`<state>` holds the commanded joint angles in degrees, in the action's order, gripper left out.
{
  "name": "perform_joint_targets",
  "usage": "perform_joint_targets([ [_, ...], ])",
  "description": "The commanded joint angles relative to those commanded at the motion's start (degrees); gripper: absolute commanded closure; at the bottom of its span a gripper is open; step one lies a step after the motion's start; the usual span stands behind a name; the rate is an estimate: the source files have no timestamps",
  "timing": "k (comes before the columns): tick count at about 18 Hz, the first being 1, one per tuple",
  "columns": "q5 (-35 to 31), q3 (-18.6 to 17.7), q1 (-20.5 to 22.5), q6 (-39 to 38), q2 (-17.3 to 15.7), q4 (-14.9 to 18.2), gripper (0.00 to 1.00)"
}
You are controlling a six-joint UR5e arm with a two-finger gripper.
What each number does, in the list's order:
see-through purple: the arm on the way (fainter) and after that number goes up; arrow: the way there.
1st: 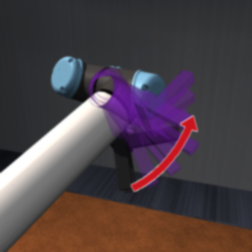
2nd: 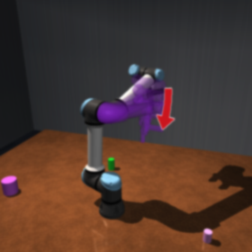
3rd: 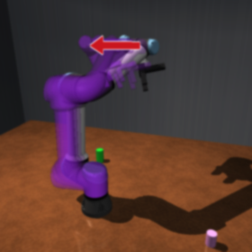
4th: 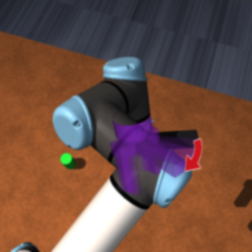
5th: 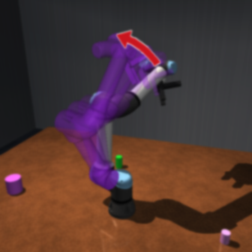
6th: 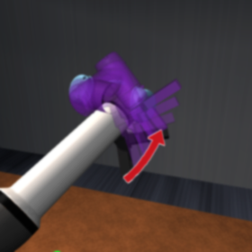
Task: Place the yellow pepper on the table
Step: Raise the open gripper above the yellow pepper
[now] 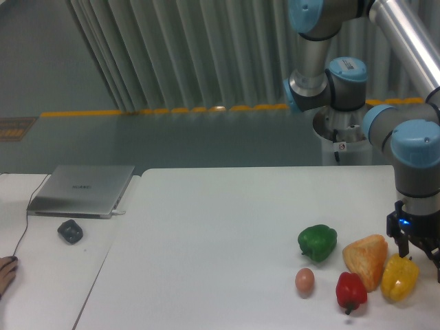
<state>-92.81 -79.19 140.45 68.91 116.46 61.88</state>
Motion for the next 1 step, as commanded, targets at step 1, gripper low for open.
perform_joint_targets([
  [1, 0.0, -0.1, 0.0, 0.0, -0.1, -0.1, 0.00],
])
